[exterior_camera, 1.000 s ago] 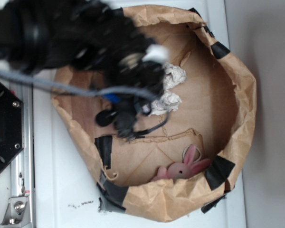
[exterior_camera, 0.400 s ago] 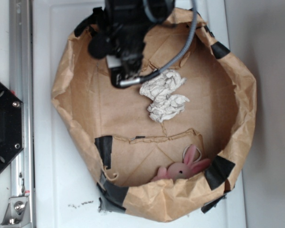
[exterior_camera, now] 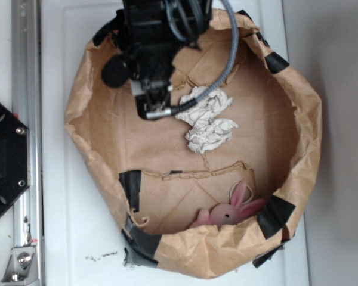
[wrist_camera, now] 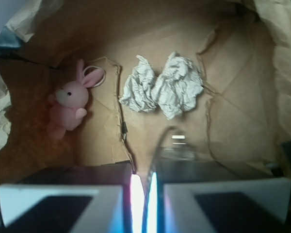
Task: Grab the silver keys.
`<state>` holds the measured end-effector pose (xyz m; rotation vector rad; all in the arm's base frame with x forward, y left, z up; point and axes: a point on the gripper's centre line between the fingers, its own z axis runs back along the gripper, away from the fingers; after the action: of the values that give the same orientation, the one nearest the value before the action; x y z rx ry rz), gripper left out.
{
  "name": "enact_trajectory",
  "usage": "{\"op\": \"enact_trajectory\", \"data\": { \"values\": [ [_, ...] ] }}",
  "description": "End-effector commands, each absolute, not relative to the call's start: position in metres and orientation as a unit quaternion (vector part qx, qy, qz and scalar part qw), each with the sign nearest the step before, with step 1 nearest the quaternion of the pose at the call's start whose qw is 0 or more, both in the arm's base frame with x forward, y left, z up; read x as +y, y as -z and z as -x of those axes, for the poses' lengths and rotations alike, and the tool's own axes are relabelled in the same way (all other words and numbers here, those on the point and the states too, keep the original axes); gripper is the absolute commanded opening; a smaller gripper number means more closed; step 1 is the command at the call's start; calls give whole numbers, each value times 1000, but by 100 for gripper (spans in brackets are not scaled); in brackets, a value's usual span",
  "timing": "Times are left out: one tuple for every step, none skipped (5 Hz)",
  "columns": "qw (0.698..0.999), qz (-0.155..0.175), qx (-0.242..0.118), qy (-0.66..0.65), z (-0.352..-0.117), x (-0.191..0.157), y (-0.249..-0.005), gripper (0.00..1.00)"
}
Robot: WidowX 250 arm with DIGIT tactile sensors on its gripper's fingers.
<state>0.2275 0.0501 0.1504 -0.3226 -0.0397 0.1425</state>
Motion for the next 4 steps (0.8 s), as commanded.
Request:
{"op": "enact_trajectory", "data": {
  "values": [
    [989, 100, -99, -45, -232, 24, -191, 0],
    [990, 94, -96, -43, -237, 21, -196, 0],
    [994, 54, -77, -56, -245, 15, -194, 0],
    [995, 35, -63, -71, -255, 14, -191, 0]
  ]
}}
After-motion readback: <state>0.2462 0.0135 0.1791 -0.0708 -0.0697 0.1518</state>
